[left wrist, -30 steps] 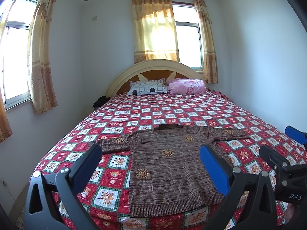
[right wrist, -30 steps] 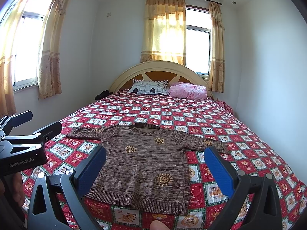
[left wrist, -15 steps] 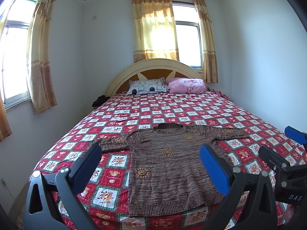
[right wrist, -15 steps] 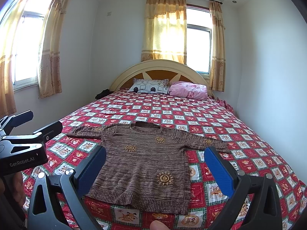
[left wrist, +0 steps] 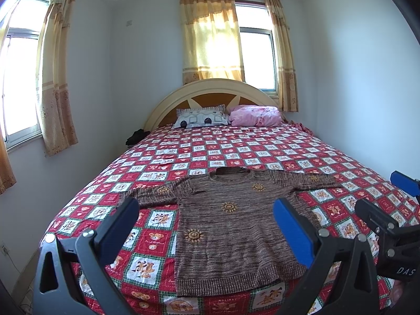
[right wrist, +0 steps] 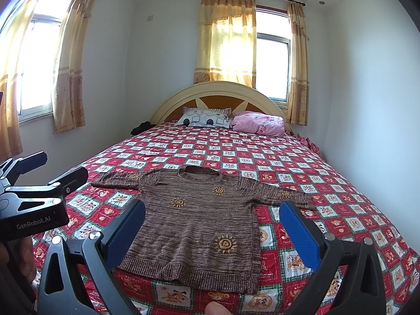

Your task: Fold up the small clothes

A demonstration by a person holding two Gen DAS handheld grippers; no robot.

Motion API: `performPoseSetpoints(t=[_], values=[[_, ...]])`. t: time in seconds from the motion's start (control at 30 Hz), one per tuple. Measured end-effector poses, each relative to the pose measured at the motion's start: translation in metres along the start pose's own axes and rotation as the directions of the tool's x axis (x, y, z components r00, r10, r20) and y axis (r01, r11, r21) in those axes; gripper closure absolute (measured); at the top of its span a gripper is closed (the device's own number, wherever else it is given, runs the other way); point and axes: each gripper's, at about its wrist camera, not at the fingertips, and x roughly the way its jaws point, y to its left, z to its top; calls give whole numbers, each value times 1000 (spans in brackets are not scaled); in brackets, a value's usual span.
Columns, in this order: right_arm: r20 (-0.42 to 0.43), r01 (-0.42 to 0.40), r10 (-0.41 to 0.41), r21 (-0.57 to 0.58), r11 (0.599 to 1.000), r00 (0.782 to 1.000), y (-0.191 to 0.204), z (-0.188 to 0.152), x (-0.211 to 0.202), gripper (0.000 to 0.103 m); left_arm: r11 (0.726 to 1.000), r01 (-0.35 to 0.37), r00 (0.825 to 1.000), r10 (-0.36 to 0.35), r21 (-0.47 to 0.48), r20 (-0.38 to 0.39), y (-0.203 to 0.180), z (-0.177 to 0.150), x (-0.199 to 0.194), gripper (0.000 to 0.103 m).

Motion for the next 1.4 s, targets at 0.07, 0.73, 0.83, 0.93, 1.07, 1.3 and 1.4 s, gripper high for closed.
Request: performPoseSetpoints(t=[0.07,0.73,0.83,0.93,1.07,1.3,1.4], values=[[-1,2,-2,1,1000,1000,0,0,0,1,1000,-1,1000,1,0,-2,0,-1,1,0],[-77,-71,72,12,997,994,-9,-20,41,1,1000,9,995,-7,27,-97,-11,-22,53,0],[-118,-67,71,39,997,991,-20,-28,60,1,1000,14,991,-11,26,-133,-11,-31,73,0],[-150,-66,76,72,995,986,-32,-37,79,1,999,4,987,3,40,-162,-13,-40,93,0],[-212,-64,89,123,990,973,-49,-55,109,1,998,-1,977,13,55,-213,-11,-54,123,0],[-320,-68,136,214,974,938,-84,-80,166,1,997,-1,960,22,75,-280,-8,-63,173,0],[-352,-16,99,232,973,931,-108,-83,191,1,996,0,957,25,84,-289,-8,-59,195,0]])
